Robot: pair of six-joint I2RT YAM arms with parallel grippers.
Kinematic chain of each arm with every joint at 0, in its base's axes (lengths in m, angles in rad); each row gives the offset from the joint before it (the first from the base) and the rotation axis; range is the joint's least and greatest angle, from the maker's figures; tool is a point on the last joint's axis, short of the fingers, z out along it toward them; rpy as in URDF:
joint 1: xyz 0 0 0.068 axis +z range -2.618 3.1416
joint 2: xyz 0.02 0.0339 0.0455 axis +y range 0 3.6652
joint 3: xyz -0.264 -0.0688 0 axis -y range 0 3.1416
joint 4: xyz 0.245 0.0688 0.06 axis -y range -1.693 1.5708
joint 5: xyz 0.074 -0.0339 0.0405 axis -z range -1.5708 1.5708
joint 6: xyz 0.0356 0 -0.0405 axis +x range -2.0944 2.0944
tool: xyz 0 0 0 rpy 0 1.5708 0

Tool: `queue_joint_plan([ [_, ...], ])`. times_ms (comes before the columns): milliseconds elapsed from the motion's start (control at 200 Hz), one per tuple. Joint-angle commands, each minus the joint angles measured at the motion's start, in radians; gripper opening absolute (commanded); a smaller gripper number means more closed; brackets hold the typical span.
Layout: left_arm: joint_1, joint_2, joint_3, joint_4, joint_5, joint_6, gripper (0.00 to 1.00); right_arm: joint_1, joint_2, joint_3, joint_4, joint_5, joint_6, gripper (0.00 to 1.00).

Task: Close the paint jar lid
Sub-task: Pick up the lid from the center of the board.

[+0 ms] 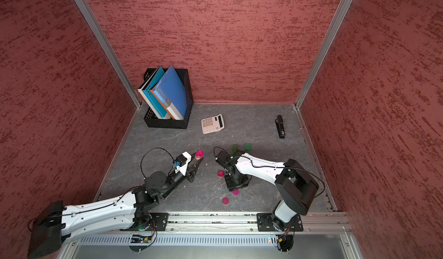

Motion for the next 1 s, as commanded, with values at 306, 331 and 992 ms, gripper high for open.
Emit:
queue_joint_plan([
  [306,0.000,-0.021,0.023,-0.039,-0.009,-0.022,0.20,0.024,0.009,-0.069,0.082,0.000,0.021,0.50],
  [331,0.000,-0.019,0.024,-0.041,-0.007,-0.022,0.20,0.024,0.011,-0.074,0.088,-0.003,0.023,0.49],
  [992,0.002,-0.030,0.021,-0.053,-0.010,-0.034,0.20,0.025,-0.002,-0.036,0.060,0.009,0.023,0.27],
])
